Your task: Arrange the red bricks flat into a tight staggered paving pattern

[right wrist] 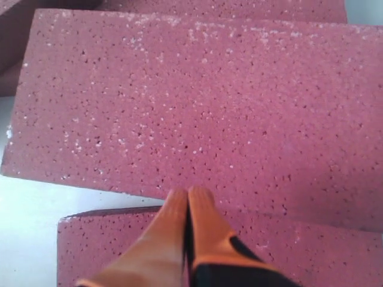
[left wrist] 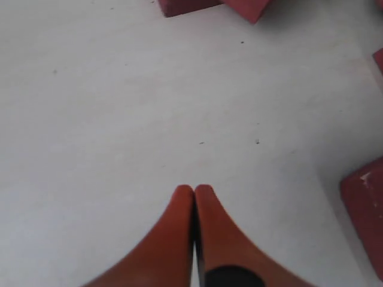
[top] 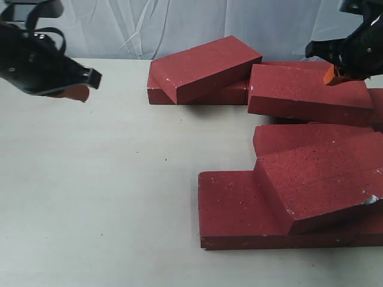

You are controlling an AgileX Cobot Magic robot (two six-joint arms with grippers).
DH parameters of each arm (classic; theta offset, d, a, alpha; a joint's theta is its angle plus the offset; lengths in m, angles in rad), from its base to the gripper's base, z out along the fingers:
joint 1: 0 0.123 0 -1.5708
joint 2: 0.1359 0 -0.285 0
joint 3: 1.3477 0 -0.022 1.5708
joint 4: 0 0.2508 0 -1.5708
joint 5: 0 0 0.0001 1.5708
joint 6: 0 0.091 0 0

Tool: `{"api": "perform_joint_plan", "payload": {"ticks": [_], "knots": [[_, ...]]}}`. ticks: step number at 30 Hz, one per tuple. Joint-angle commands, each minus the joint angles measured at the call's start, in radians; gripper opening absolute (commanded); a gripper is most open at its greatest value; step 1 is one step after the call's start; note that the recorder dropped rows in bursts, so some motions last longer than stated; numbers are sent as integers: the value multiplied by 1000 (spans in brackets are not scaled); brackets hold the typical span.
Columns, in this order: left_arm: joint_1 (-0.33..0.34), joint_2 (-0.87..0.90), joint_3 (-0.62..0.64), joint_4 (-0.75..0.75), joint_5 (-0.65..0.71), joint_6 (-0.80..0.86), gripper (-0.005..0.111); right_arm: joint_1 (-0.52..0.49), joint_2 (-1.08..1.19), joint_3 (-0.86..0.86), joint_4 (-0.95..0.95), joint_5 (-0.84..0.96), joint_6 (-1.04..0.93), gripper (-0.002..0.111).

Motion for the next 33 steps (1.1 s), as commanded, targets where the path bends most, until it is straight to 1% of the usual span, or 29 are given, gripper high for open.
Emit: {"api": "perform_joint_plan", "payload": {"ticks": [1, 4, 6, 11, 15, 20, 26, 33], "knots": [[-91, 114, -104, -7, -17, -29, 0, -7, 29, -3, -10, -16, 15, -1], [-145, 184, -171, -5, -17, -33, 0, -7, 45, -3, -8, -28, 19, -1], [-169, 235, -220, -5, -17, -44, 0, -7, 50, -3, -8, -40, 22, -1], [-212, 347, -343, -5, -20, -72, 0, -17, 50, -5, 4, -58, 44, -1], [-241, 446, -460, -13, -22, -77, 0, -67, 50, -5, 42, -63, 49, -1], [-267, 552, -587, -42, -52, -78, 0, -140, 50, -5, 110, -65, 44, -1], [-292, 669, -744, -57, -48, -102, 0, -194, 50, -5, 109, -96, 44, -1], [-306, 791, -908, -57, -50, -153, 0, -228, 50, -5, 34, -135, 44, -1]]}}
